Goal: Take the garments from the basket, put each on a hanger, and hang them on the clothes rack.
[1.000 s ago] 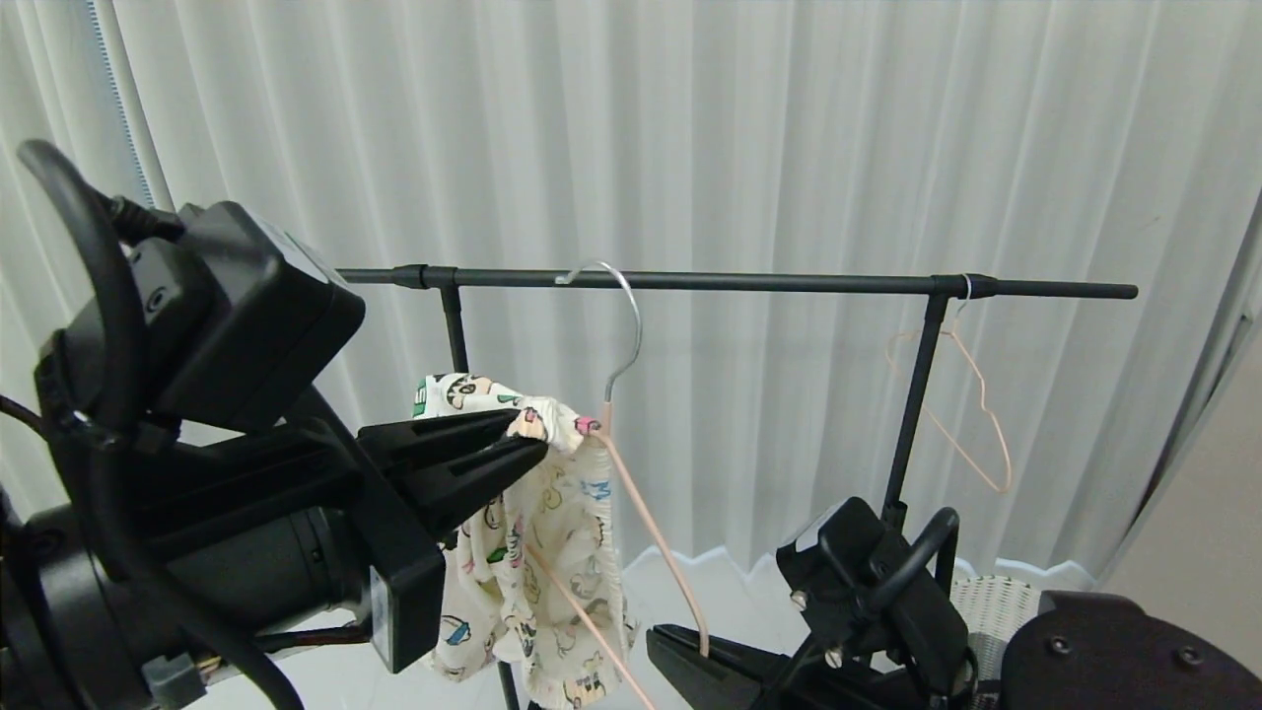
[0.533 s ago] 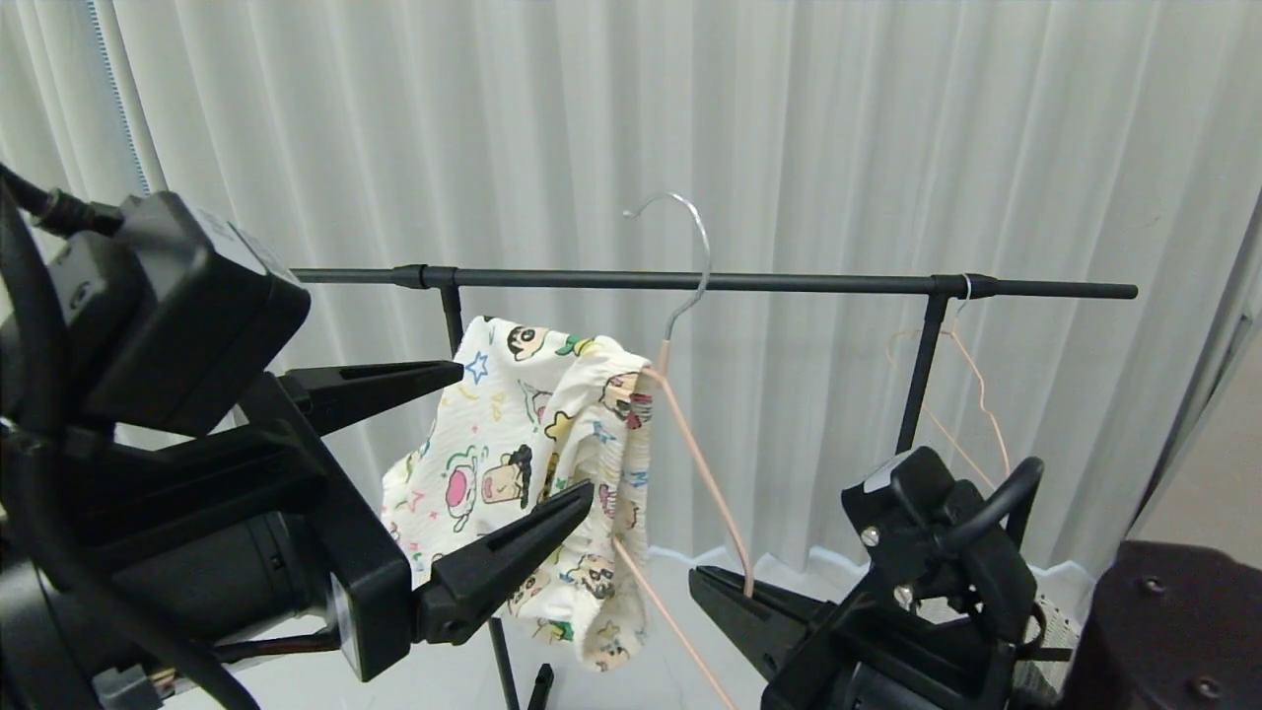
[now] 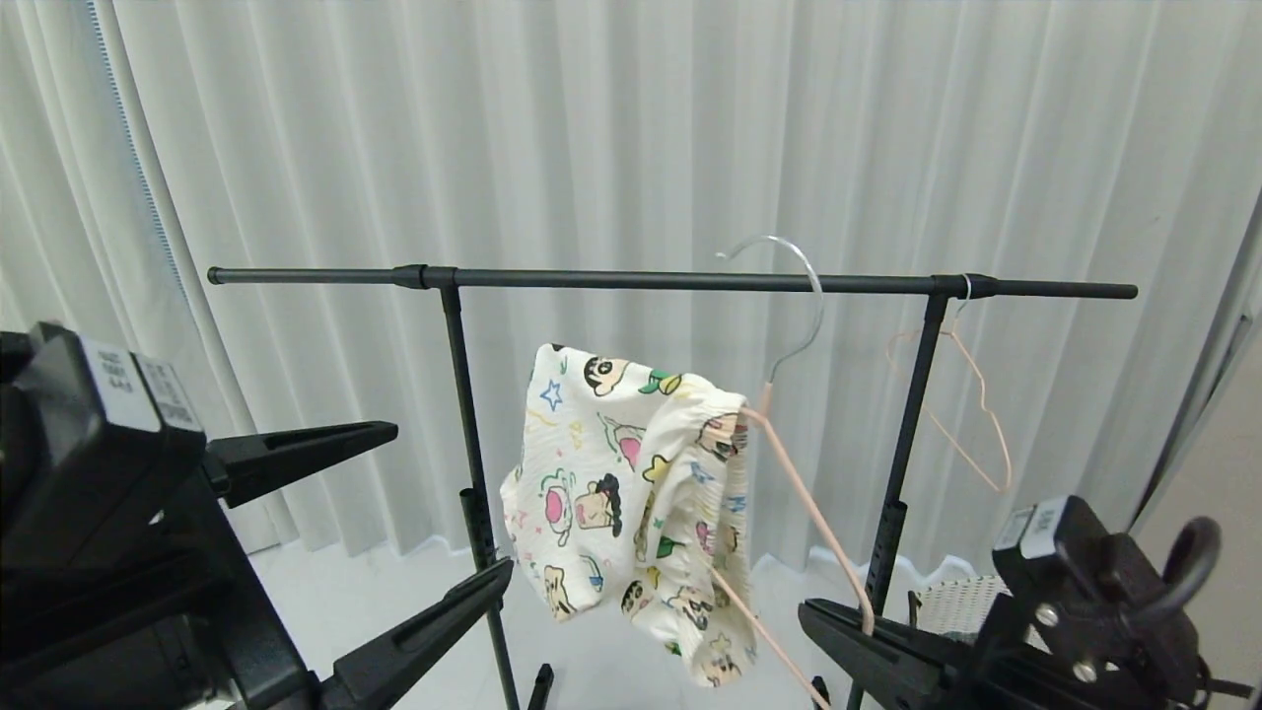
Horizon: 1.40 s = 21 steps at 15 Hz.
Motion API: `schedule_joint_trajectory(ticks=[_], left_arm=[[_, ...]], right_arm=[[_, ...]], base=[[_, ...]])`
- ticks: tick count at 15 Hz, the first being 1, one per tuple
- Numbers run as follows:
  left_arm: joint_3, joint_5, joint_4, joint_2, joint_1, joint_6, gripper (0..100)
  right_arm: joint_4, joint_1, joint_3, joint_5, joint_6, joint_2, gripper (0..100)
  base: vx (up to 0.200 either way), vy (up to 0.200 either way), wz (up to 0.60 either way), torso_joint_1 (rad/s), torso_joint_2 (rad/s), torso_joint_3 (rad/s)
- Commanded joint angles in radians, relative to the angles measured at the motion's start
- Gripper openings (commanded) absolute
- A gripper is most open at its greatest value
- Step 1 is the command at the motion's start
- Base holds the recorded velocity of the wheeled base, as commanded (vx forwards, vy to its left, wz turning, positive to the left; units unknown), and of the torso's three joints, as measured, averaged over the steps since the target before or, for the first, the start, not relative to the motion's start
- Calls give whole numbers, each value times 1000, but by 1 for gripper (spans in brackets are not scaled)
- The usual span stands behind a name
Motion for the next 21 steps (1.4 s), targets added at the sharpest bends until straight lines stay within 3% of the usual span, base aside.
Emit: schedule_joint_trajectory(ticks=[1,6,13,18,21], left_arm=[[28,-63,0,-12,21,37,100],[90,-212,0,40,25,198,100],[142,-443,0,81,24,198,100],[189,-482,0,94,12,202,100],[220,-483,0,98,-51,204,100]], right_arm=[[0,18,67,30,-13,-83,0],[0,82,174,67,-25,-88,0],[0,223,239,68,-47,-66,0],[0,318,237,70,-58,-28,0],[-2,341,225,70,-67,0,0]], base=[[0,0,0,0,0,0],[0,0,0,0,0,0],[0,0,0,0,0,0],[0,0,0,0,0,0],[0,0,0,0,0,0]])
